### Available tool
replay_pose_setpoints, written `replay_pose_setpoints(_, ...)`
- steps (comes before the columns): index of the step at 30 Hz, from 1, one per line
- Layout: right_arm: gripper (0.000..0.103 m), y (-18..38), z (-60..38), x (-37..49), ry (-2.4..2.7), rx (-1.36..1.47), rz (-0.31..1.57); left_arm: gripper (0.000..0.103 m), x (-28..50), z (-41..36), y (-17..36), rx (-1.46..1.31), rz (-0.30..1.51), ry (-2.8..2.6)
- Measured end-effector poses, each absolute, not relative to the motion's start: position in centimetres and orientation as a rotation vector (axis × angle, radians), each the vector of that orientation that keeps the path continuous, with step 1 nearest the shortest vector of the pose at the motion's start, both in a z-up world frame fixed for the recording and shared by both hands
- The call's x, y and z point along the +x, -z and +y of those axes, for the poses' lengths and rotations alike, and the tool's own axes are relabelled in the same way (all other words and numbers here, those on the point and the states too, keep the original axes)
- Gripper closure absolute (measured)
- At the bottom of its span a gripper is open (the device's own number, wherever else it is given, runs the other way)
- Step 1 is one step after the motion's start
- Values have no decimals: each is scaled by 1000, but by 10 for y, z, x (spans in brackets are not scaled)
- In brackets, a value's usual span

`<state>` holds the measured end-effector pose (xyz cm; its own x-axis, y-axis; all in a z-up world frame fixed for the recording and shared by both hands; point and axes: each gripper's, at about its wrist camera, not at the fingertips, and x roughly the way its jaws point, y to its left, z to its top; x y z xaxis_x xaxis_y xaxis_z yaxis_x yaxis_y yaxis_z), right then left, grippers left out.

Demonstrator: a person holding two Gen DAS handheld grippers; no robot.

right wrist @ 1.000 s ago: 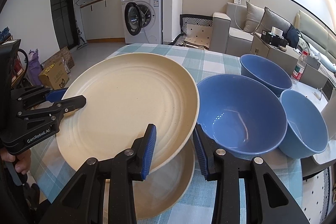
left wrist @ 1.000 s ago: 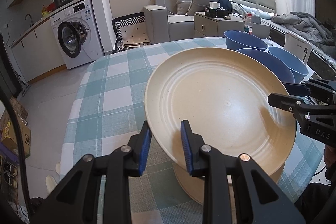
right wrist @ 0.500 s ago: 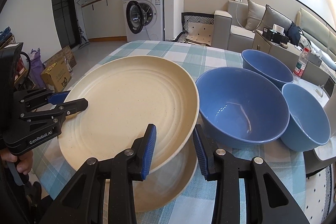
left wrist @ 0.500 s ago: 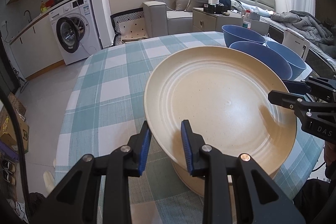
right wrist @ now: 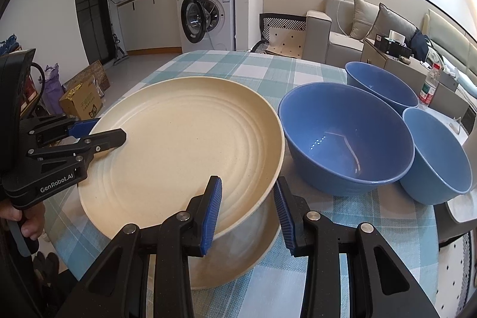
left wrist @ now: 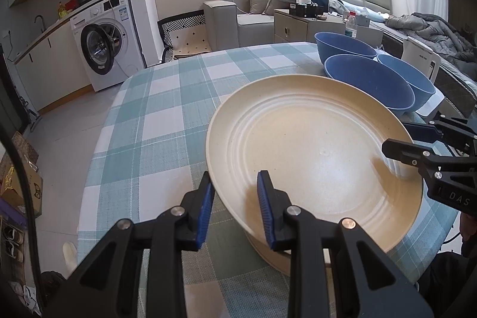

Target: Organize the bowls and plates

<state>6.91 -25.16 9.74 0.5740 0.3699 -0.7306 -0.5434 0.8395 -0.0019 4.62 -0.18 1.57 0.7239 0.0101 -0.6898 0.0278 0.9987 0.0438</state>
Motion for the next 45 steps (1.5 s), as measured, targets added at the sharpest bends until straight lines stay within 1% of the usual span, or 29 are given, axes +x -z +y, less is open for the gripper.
replay_pose_setpoints(10,66,-94,-255,66,-548,-234,810,76,44,-4,-10,46,781,14)
replay_pose_setpoints(25,66,-73,-257,66,-534,-247,880,75,47,-14,6,104,834,23)
replay_pose_setpoints(32,66,-68,-258,64,-521,-262,883,74,49,-17,11,122,855,26)
replay_pose_setpoints(42,62,-65,-255,62,-496,-295,875,72,49,-23,19,161,882,31)
replay_pose_setpoints(45,60,-65,-257,63,-502,-281,880,70,49,-25,21,169,891,33)
